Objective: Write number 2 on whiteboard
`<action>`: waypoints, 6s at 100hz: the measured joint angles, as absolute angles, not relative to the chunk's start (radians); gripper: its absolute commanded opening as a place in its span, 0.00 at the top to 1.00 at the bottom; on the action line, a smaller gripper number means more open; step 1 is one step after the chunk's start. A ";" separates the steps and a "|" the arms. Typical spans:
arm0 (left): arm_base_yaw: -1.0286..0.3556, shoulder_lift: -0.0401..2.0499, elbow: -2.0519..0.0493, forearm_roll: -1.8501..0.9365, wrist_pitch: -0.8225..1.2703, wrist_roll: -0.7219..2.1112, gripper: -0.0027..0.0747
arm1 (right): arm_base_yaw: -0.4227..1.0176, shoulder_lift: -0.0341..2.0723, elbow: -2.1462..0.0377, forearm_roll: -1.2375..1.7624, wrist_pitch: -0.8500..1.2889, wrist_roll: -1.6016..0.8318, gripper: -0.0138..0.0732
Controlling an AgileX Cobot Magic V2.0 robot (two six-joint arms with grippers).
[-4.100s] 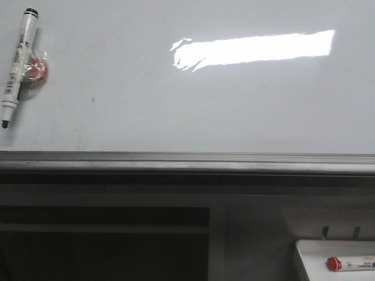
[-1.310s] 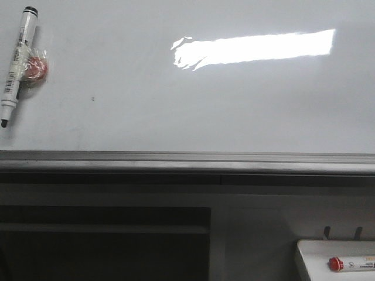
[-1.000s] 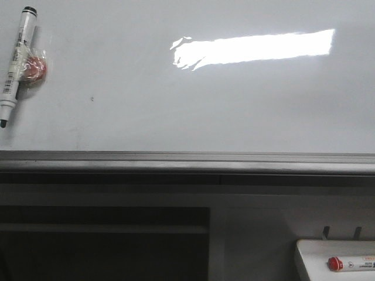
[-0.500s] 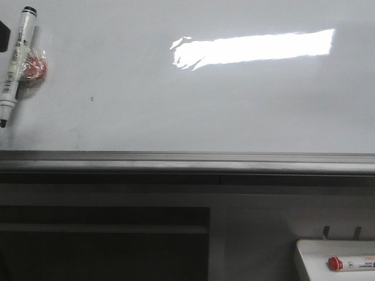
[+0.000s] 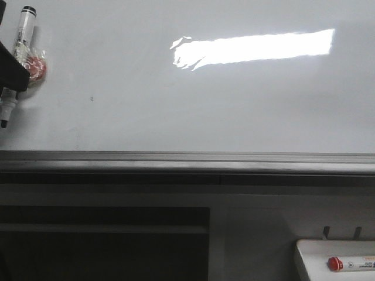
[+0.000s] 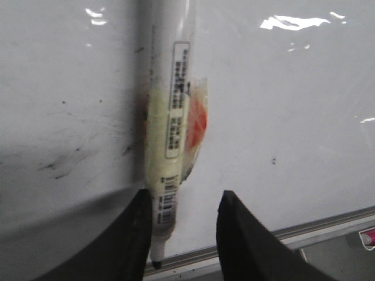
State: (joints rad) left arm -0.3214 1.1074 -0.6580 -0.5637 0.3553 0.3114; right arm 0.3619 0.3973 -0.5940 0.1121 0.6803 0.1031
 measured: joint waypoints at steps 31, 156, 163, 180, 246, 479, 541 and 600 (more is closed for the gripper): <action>-0.321 1.156 -0.658 -0.522 0.331 0.314 0.99 | 0.362 0.397 -0.594 0.112 0.680 0.103 0.42; -0.619 0.883 -0.763 -0.455 0.791 1.197 0.99 | 0.671 0.898 -0.965 0.662 0.800 -0.957 0.41; -0.621 0.883 -0.763 -0.455 0.791 1.199 0.99 | 0.736 0.947 -0.981 0.662 0.768 -0.975 0.41; -0.621 0.883 -0.763 -0.455 0.792 1.202 0.99 | 0.892 1.036 -0.991 0.662 0.621 -1.008 0.41; -0.621 0.883 -0.765 -0.452 0.795 1.206 0.99 | 0.960 1.235 -1.021 0.703 0.466 -1.014 0.71; -0.576 0.084 -0.461 -0.163 0.553 0.213 0.99 | 0.757 1.397 -1.029 0.650 0.167 -1.022 0.92; -0.576 0.084 -0.458 -0.165 0.553 0.213 0.99 | 0.644 1.345 -1.031 0.650 0.168 -1.016 0.92; -0.576 0.084 -0.458 -0.182 0.553 0.213 0.99 | 0.584 1.306 -0.969 0.679 0.403 -1.007 0.92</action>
